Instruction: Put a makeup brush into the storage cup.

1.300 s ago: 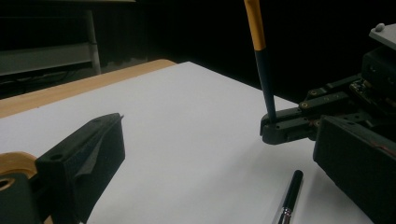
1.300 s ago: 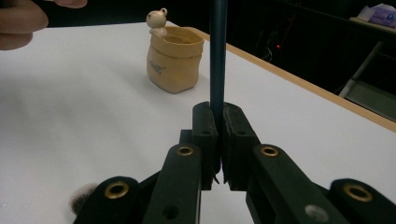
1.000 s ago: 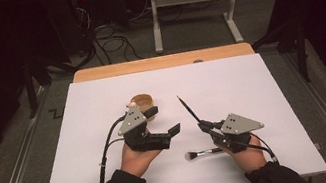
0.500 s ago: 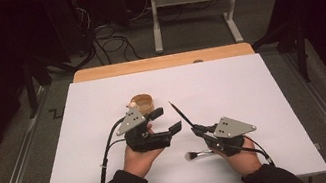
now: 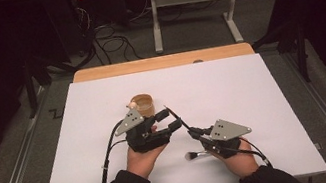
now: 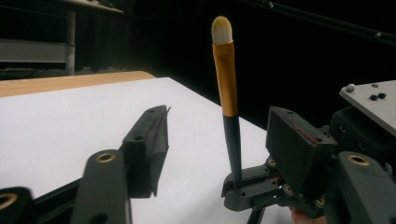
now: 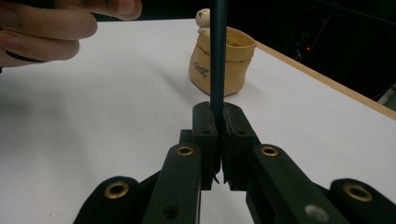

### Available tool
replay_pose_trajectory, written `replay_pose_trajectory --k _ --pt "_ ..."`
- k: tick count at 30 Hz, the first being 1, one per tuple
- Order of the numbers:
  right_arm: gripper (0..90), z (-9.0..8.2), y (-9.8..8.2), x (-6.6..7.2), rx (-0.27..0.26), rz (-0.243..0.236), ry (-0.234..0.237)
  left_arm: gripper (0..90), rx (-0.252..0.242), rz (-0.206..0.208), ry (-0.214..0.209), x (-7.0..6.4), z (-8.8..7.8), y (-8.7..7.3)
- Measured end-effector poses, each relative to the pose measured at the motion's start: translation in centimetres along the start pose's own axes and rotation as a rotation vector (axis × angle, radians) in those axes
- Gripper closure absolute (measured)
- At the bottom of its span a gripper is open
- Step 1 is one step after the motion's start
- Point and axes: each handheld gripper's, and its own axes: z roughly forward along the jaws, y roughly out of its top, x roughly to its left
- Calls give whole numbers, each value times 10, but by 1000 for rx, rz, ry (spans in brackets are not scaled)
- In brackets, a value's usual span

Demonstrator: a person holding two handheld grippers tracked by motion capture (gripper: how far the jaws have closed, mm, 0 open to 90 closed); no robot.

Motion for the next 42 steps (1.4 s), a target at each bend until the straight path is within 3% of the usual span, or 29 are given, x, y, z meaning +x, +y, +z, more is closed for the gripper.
replay_pose_trajectory --k 2,9,14,18,32,42 --pt "871 1 0 0 1 3 2 468 -6 -23 -6 2 0 -2" --pt "871 2 -1 0 3 -1 1 565 -11 -25 -15 2 1 -5" --pt "871 3 -1 0 4 -2 0 630 -26 -49 -20 4 2 -7" --pt "871 3 -1 0 3 -7 1 673 -33 -41 -22 3 2 -8" --pt "871 4 -1 2 9 -1 3 791 -52 -30 -37 2 1 -10" --pt "871 5 -1 2 13 -7 2 824 -64 -47 -77 3 2 -11"
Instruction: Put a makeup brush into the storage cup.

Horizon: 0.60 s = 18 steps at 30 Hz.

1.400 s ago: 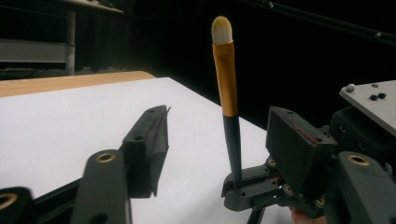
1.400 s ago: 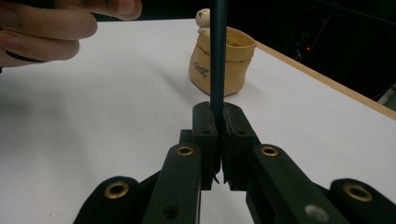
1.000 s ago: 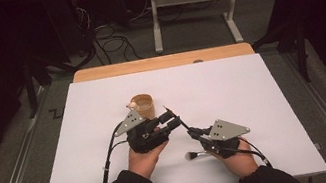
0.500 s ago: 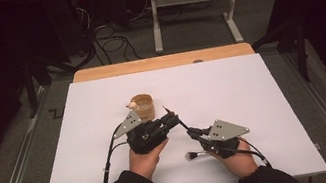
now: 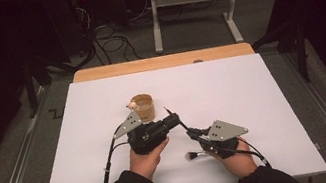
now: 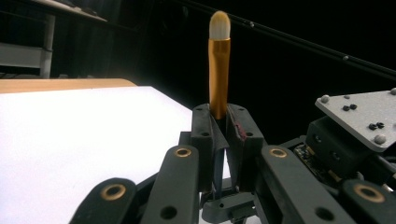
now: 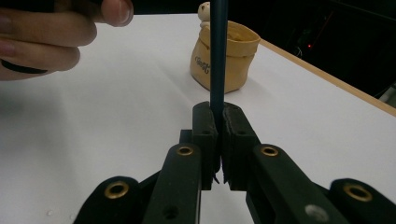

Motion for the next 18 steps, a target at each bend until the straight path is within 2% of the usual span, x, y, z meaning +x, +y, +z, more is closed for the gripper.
replay_pose_trajectory --k 6,18 --pt "870 0 0 0 4 -6 3 830 -2 -18 -9 2 0 -1" --pt "866 1 0 1 3 -5 6 833 -1 -13 -14 2 -1 -1"
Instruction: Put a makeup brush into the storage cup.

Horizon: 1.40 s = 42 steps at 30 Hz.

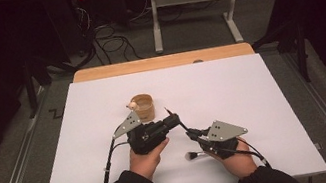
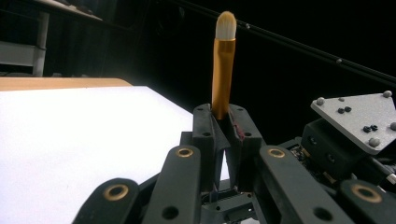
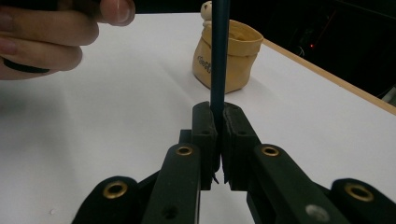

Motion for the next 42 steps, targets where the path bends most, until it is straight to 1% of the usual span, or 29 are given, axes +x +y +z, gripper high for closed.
replay_pose_trajectory --k 13,16,24,30,33,35,36,39,42 --pt "858 0 0 1 -1 5 0 833 -3 5 -3 0 0 0" --pt "826 0 0 0 -2 1 4 833 -3 8 -1 0 -1 1" --pt "733 1 0 1 0 20 13 833 -1 12 7 1 -3 2" --pt "606 1 0 1 -3 30 21 833 4 16 18 2 -4 2" --pt "535 0 1 1 -8 47 22 833 6 23 26 4 -5 3" --pt "485 0 1 0 -5 53 19 833 10 32 37 4 -5 4" --pt "465 -1 0 0 -9 64 15 833 14 36 42 5 -6 4" --pt "412 -3 0 -3 -8 70 6 833 27 48 58 6 -7 5" --pt "361 -5 -1 -5 -3 92 1 833 31 56 72 7 -9 6"
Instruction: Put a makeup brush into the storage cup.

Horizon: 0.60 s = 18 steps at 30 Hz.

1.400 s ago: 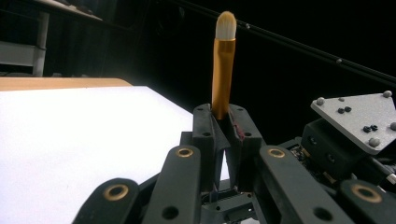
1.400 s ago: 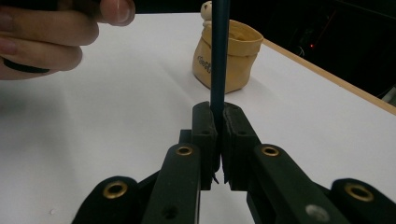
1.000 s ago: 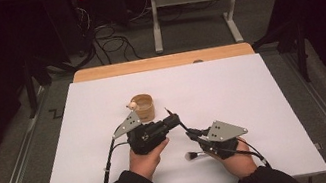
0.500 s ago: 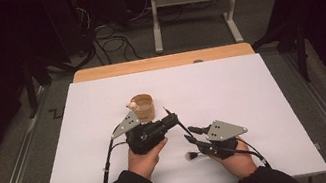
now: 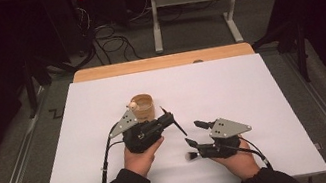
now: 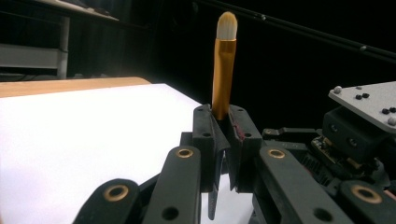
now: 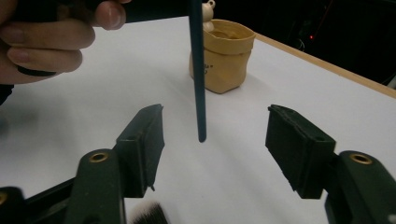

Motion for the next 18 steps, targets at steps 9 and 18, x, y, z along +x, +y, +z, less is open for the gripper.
replay_pose_trajectory --k 9,18 --pt "265 -8 -3 -13 -13 62 -26 833 37 52 76 4 -4 4" --pt "152 -19 -4 -26 -28 91 -78 833 76 99 161 7 -8 8"
